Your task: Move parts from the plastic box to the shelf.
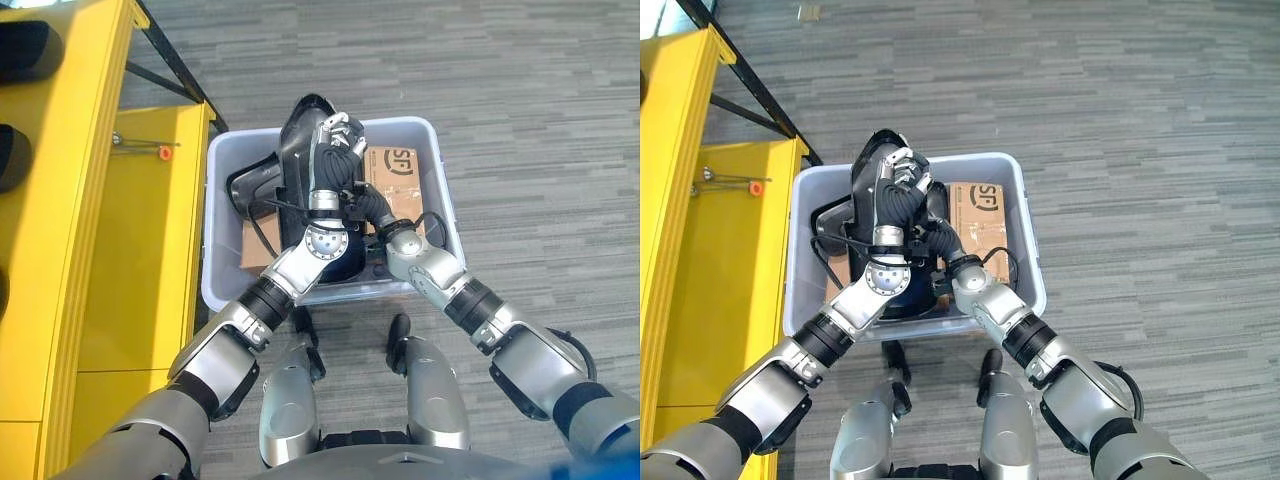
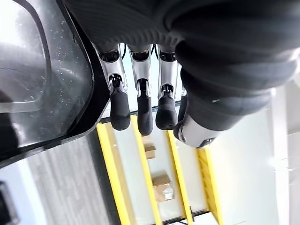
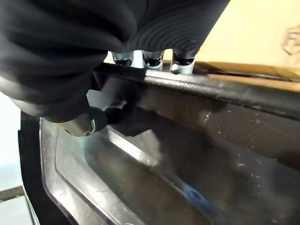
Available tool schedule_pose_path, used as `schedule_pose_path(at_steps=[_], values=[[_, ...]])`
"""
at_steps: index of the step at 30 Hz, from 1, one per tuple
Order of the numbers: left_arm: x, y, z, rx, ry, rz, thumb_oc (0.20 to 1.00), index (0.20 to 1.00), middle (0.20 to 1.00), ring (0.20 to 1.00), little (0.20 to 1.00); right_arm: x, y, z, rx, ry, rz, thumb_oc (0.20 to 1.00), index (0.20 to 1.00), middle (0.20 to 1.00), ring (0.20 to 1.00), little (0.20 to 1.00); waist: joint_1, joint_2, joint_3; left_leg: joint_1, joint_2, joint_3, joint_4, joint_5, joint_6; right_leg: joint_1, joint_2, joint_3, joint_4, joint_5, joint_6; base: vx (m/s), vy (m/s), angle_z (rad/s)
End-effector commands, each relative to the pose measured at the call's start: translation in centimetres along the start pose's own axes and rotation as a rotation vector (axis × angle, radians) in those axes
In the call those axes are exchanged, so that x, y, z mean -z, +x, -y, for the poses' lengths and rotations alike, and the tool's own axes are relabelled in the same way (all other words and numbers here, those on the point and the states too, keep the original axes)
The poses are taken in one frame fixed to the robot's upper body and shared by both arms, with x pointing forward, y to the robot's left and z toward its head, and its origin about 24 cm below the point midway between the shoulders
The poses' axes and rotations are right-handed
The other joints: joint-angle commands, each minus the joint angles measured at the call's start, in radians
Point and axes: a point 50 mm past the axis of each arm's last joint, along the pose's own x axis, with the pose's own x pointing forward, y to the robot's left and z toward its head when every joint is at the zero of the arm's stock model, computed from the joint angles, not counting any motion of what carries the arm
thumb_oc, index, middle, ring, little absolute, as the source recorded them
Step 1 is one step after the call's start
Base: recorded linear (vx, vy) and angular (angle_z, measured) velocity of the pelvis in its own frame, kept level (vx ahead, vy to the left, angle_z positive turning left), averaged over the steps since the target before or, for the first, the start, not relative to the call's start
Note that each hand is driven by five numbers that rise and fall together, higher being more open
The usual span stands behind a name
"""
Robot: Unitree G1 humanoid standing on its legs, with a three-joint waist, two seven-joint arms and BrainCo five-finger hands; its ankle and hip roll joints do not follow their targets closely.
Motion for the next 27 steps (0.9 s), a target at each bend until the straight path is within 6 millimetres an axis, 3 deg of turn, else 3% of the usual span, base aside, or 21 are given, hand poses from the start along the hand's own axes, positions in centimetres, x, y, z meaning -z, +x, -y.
schedule_pose_path(at_steps=[1,7,12,14,15,16,17,19,20,21,23,27], values=[[-1.5,-0.2,2.2,0.039,-0.033,0.065,0.2,0.2,0.2,0.2,0.2,-3.1,-0.3,-4.4,-0.165,0.11,0.14,0.2,0.2,0.2,0.2,0.2,-0.002,-0.045,-0.072,0.1,0.059,0.033,0.019,-0.088,-0.092,0.088,-0.019,-0.013,-0.18,0.083,0.035,0.1,-0.021,-0.05],[-0.7,-1.1,2.3,0.026,-0.004,0.051,0.2,0.2,0.2,0.2,0.2,-1.6,-0.4,-4.9,-0.16,0.107,0.085,0.2,0.2,0.2,0.2,0.2,0.001,-0.04,-0.129,0.14,0.073,0.031,0.01,-0.083,-0.1,0.14,-0.011,-0.028,-0.189,0.068,0.024,0.09,-0.041,-0.04],[-0.9,-1.3,1.2,-0.035,0.053,0.131,0.2,0.2,0.2,0.2,0.2,-0.4,-0.4,-5.0,-0.145,0.142,0.033,0.2,0.2,0.2,0.2,0.2,0.008,-0.03,-0.163,0.164,0.081,0.027,0.011,-0.08,-0.104,0.179,-0.004,-0.046,-0.198,0.057,0.01,0.06,-0.048,0.01],[-0.5,-0.6,-1.4,-0.118,0.112,0.149,0.2,0.2,0.2,0.2,0.2,-0.2,-0.4,-4.2,-0.136,0.199,0.04,0.2,0.2,0.2,0.2,0.2,0.018,-0.016,-0.196,0.175,0.084,0.013,0.02,-0.079,-0.105,0.202,-0.001,-0.059,-0.201,0.049,-0.002,0.11,-0.068,-0.03],[-0.5,-0.5,-1.7,-0.13,0.117,0.149,0.2,0.2,0.2,0.2,0.2,-0.2,-0.4,-4.1,-0.137,0.204,0.041,0.2,0.2,0.2,0.2,0.2,0.019,-0.015,-0.199,0.175,0.084,0.011,0.021,-0.079,-0.105,0.204,-0.001,-0.061,-0.201,0.048,-0.003,0.13,-0.062,-0.06],[0.0,-0.2,-3.6,-0.187,0.149,0.144,0.2,0.2,0.2,0.2,0.2,-0.2,-0.6,-3.8,-0.132,0.224,0.044,0.2,0.2,0.2,0.2,0.2,0.026,-0.008,-0.218,0.181,0.084,0.004,0.029,-0.081,-0.107,0.216,0.0,-0.064,-0.199,0.041,-0.011,0.09,-0.027,-0.03],[0.1,-0.1,-3.9,-0.194,0.154,0.14,0.2,0.2,0.2,0.2,0.2,-0.1,-0.6,-3.9,-0.133,0.23,0.04,0.2,0.2,0.2,0.2,0.2,0.026,-0.006,-0.223,0.183,0.084,0.003,0.03,-0.082,-0.107,0.219,0.001,-0.065,-0.198,0.039,-0.012,0.1,-0.026,-0.01],[0.2,0.0,-4.9,-0.228,0.175,0.144,0.407,0.407,0.407,0.407,0.407,-0.1,-0.7,-3.9,-0.126,0.252,0.031,0.2,0.2,0.2,0.2,0.2,0.028,-0.003,-0.233,0.186,0.084,0.0,0.034,-0.083,-0.107,0.225,0.002,-0.068,-0.197,0.035,-0.016,0.05,-0.007,0.0],[0.2,0.3,-6.1,-0.274,0.202,0.16,1.0,1.0,1.0,1.0,1.0,-0.3,-0.6,-3.7,-0.124,0.279,0.031,0.2,0.2,0.2,0.2,0.2,0.032,0.003,-0.239,0.19,0.083,-0.002,0.037,-0.085,-0.106,0.234,0.002,-0.07,-0.197,0.031,-0.022,0.0,0.0,0.0],[0.2,0.3,-6.1,-0.274,0.202,0.16,1.0,1.0,1.0,1.0,1.0,-0.3,-0.6,-3.7,-0.124,0.279,0.031,0.2,0.2,0.2,0.2,0.2,0.032,0.003,-0.239,0.19,0.083,-0.002,0.037,-0.085,-0.106,0.234,0.002,-0.07,-0.197,0.031,-0.022,0.04,-0.004,0.04],[0.6,0.9,-8.2,-0.319,0.245,0.135,1.0,1.0,1.0,1.0,1.0,-0.6,-0.6,-3.7,-0.111,0.302,0.043,0.2,0.2,0.2,0.2,0.2,0.039,0.013,-0.256,0.194,0.085,-0.007,0.044,-0.085,-0.108,0.248,-0.001,-0.08,-0.201,0.028,-0.027,0.04,-0.009,0.05],[1.3,0.9,-10.3,-0.41,0.279,0.105,1.0,1.0,1.0,1.0,1.0,-0.8,-0.5,-3.9,-0.118,0.301,0.043,0.2,0.2,0.2,0.2,0.2,0.044,0.029,-0.273,0.2,0.09,-0.015,0.051,-0.058,-0.117,0.268,-0.002,-0.089,-0.214,0.026,-0.036,0.01,0.003,0.03]])
